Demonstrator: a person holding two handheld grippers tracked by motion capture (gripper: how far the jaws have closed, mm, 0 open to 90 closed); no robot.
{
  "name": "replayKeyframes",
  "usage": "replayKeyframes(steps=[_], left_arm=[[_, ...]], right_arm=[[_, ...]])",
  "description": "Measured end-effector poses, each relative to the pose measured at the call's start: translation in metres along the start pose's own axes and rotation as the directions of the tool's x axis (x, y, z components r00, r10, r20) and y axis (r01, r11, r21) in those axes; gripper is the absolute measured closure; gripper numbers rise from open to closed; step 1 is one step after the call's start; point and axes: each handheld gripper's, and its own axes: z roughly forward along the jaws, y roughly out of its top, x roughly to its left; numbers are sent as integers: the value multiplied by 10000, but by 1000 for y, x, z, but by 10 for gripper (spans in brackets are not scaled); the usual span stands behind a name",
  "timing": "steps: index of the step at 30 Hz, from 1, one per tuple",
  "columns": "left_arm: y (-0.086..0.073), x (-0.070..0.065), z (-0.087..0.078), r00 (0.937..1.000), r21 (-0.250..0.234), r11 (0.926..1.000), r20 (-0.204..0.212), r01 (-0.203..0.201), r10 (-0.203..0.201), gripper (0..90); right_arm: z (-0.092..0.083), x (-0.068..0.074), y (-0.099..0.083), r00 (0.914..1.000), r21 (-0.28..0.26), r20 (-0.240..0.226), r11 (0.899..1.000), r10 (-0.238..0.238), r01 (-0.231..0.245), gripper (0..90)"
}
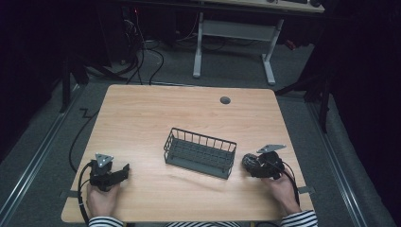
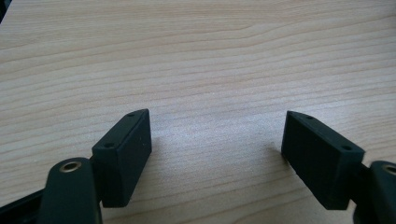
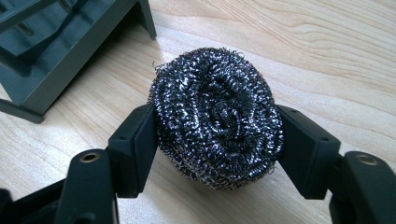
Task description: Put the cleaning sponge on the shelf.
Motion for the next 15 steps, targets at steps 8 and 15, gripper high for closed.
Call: replayKeyframes(steps=[8,15], left_arm=[[0,0,0,10000,1,10000,5,1,-1,248],[0,1,0,10000,1,10000,42,38,-38,247]], right_arm=[[-6,-4,0,9991,-313,-290,9990,304,-313,376],[-21,-9,5,9978,-584,-571,9976,349,-382,380]])
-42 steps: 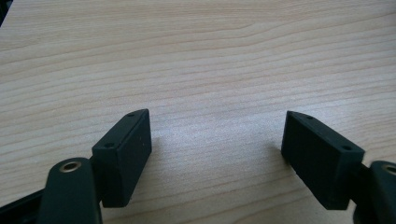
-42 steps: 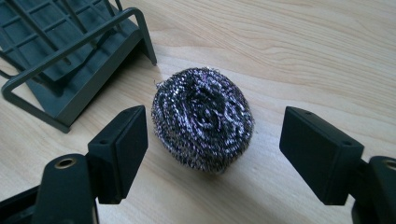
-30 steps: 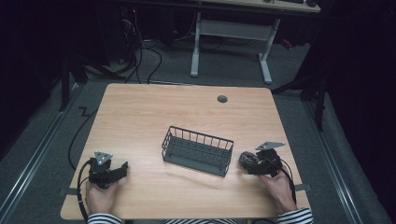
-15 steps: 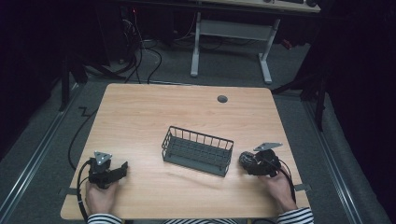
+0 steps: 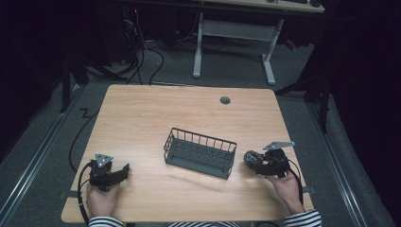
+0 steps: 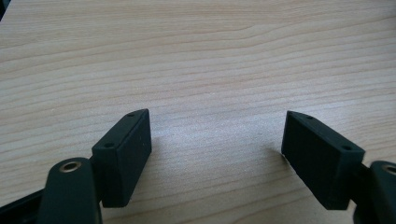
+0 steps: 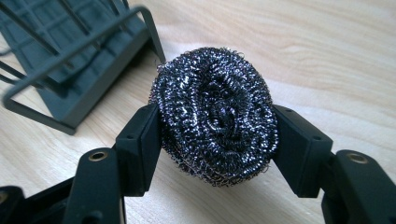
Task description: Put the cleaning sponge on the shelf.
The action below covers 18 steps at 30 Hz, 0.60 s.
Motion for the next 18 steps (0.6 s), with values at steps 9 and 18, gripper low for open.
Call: replayKeyframes(steps=[9,18], left_arm=[[0,0,0,10000,-1,10000,-5,-2,2,248],[0,0,0,10000,2,10000,-6,-4,4,248]], right_arm=[[-20,0,14,9998,-472,-129,9988,-170,164,380],[-44,4,43,9976,-851,-386,9949,-570,535,380]])
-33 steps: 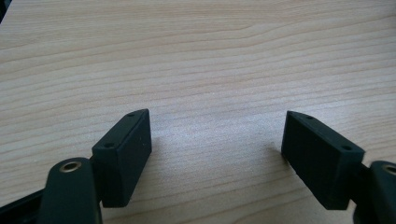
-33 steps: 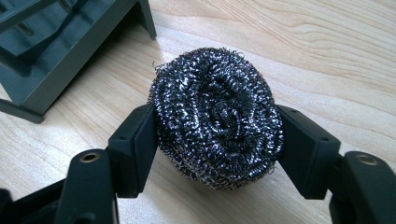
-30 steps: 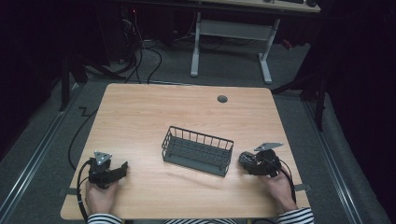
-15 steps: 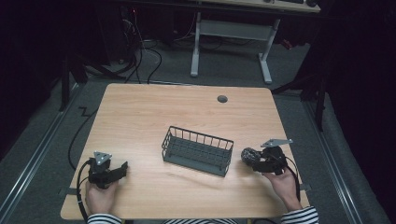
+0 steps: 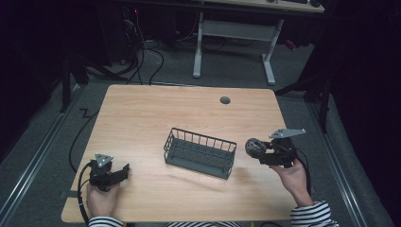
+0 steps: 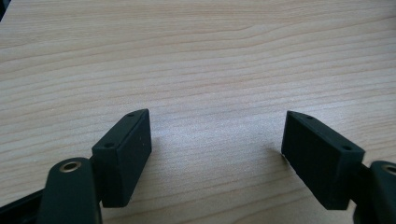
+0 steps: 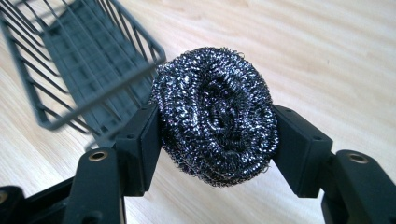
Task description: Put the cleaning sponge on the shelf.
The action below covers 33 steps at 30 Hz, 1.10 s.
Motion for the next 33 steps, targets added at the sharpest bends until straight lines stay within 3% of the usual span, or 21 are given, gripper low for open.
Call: replayKeyframes(steps=[7,11,24,33], left_arm=[[0,0,0,10000,-22,10000,3,43,-43,252],[0,0,0,10000,-15,10000,16,49,-49,252],[0,1,0,9999,-40,9999,61,94,-93,252],[0,1,0,9999,-63,9999,88,121,-121,252]], right_arm=[[-7,10,24,9984,-234,-110,9983,-546,543,380],[-5,18,37,9958,-258,-402,9964,-817,807,380],[11,48,69,9801,-181,-1194,9873,-1588,1578,379],[36,71,81,9639,251,-1692,9768,-2057,2129,379]])
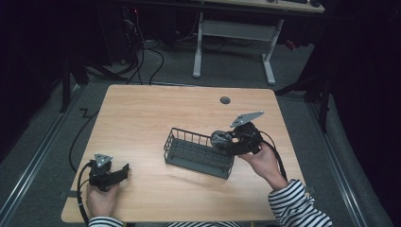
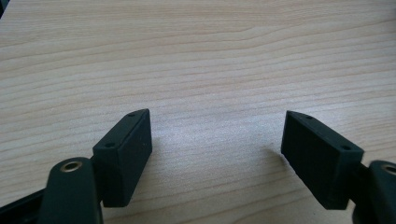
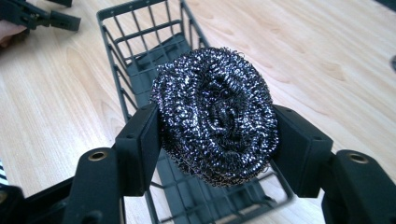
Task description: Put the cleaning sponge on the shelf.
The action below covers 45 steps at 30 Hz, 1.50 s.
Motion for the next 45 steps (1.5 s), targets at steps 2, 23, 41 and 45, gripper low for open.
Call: replayKeyframes(steps=[2,23,41,45], left_arm=[[0,0,0,10000,-1,10000,0,2,-2,252],[0,0,0,10000,12,10000,39,-37,37,248],[0,-1,0,9999,34,9999,63,-105,105,248],[0,-1,0,9999,28,9999,68,-105,105,248]], right_arm=[[3,1,1,10000,39,-56,10000,-53,53,379],[59,13,12,9978,1227,-660,9924,15,66,367],[48,15,9,9986,470,-534,9989,19,6,279],[38,12,5,9992,120,-388,9999,112,-107,295]])
